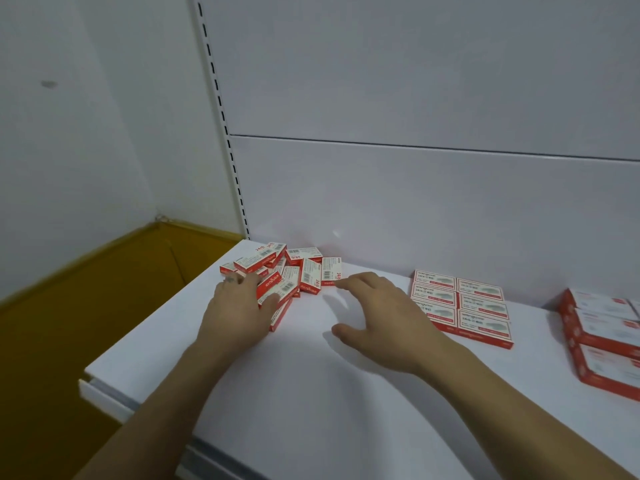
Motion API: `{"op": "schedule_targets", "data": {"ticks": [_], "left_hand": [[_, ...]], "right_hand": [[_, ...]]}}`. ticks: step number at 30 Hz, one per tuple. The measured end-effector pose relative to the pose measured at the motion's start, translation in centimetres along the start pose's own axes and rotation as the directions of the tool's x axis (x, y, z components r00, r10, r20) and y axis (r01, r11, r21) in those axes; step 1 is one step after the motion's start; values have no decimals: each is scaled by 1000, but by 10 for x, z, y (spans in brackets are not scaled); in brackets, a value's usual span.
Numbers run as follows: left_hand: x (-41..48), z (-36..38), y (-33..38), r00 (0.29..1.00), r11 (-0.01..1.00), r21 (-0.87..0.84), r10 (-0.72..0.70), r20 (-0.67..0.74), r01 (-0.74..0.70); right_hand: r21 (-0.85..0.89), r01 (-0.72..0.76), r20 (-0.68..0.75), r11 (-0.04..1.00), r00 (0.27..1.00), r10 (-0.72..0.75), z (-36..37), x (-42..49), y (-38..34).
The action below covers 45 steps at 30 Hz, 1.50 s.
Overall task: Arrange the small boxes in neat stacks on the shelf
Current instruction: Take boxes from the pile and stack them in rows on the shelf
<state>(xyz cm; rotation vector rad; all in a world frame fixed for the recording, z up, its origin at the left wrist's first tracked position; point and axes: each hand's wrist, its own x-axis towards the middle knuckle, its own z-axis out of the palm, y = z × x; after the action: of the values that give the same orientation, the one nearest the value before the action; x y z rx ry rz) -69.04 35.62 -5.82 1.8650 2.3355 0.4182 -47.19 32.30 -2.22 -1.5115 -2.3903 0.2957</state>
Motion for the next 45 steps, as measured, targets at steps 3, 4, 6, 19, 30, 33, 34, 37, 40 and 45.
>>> {"op": "schedule_targets", "data": {"ticks": [3, 4, 6, 19, 30, 33, 34, 37, 40, 45], "left_hand": [[-3, -1, 8, 1000, 994, -111, -10, -27, 7], [-5, -2, 12, 999, 988, -151, -17, -36, 12], [-11, -3, 18, 998, 975, -221, -29, -63, 14], [-63, 9, 116, 902, 783, -448, 384, -198, -432], [-97, 41, 246, 687, 438, -683, 715, -129, -585], [-107, 53, 262, 682, 408, -711, 719, -136, -573], [-111, 57, 264, 693, 396, -737, 708, -135, -547], [-123, 68, 265, 718, 384, -800, 692, -82, -461], [-126, 71, 258, 707, 381, -784, 701, -101, -489], [-126, 72, 251, 701, 320, -829, 703, -116, -458]], "right_hand": [[15, 0, -12, 1000, 1000, 0, -5, -6, 5], [21, -2, -14, 1000, 1000, 2, -6, -8, 7], [32, -9, -14, 999, 1000, 10, -8, -13, 12], [102, -139, -124, 985, 981, 152, -39, -70, 74], [259, -359, -289, 897, 857, 426, -69, -158, 152], [319, -366, -322, 874, 825, 464, -64, -172, 163], [327, -369, -328, 870, 819, 470, -62, -175, 166], [354, -374, -329, 857, 808, 489, -63, -180, 173], [358, -369, -296, 858, 827, 479, -62, -179, 174], [266, -347, -263, 899, 872, 414, -55, -176, 168]]}}
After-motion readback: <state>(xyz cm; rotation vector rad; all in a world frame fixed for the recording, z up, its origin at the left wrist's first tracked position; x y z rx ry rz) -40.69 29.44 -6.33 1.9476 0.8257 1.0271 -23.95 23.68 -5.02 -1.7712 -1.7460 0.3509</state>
